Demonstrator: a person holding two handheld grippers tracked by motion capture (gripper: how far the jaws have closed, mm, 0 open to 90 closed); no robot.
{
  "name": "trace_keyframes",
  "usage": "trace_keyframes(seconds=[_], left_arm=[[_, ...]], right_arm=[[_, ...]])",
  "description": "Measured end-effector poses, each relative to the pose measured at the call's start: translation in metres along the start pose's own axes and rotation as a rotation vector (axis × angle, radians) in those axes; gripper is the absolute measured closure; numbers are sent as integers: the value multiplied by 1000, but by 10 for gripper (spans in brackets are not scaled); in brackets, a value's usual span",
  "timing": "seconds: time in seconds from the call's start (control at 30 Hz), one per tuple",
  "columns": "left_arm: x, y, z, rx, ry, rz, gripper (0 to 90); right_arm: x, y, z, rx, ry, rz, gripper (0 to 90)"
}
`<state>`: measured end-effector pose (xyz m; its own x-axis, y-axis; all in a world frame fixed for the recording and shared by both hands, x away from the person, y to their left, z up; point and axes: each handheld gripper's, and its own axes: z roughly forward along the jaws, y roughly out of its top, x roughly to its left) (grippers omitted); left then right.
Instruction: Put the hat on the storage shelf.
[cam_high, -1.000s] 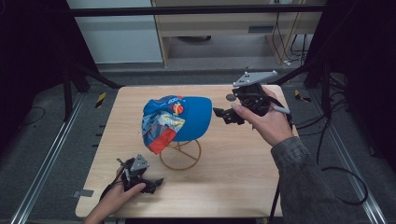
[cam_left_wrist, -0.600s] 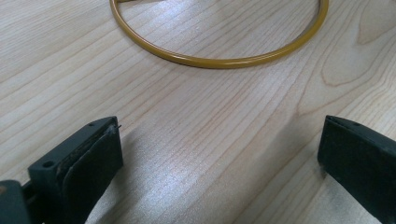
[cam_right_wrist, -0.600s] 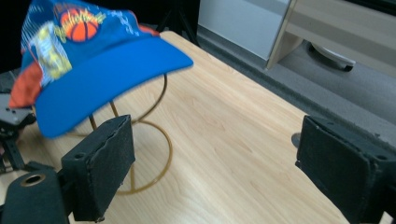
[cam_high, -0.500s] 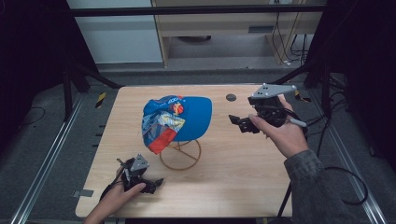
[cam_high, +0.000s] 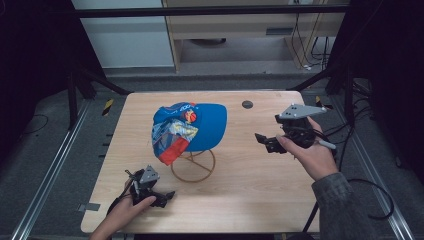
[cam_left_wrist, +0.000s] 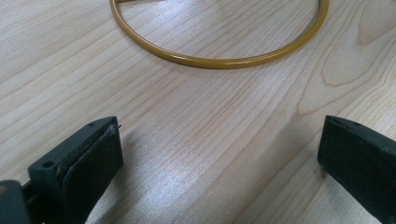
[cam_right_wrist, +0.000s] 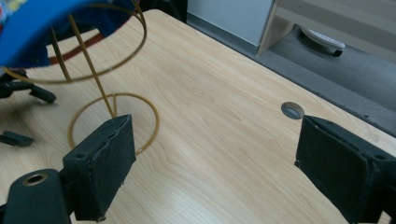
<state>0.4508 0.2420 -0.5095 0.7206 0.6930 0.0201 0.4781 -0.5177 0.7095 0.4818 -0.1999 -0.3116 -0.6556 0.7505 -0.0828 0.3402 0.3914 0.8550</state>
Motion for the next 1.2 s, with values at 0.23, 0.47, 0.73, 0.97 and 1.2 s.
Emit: trace_keyframes(seconds=[0.23,0.47,0.73,0.97,1.2], left_arm=[[0,0,0,0,0,0,0],[0,0,0,0,0,0,0],[0,0,0,0,0,0,0],[0,0,0,0,0,0,0],[0,0,0,0,0,0,0]], right_arm=[[-2,-21,3,18,-12,-1,129],[-3,-38,8,38,-15,3,137],[-3,-58,16,67,-11,11,153],[-2,-73,23,90,-6,28,155],[0,-84,27,104,1,41,155]])
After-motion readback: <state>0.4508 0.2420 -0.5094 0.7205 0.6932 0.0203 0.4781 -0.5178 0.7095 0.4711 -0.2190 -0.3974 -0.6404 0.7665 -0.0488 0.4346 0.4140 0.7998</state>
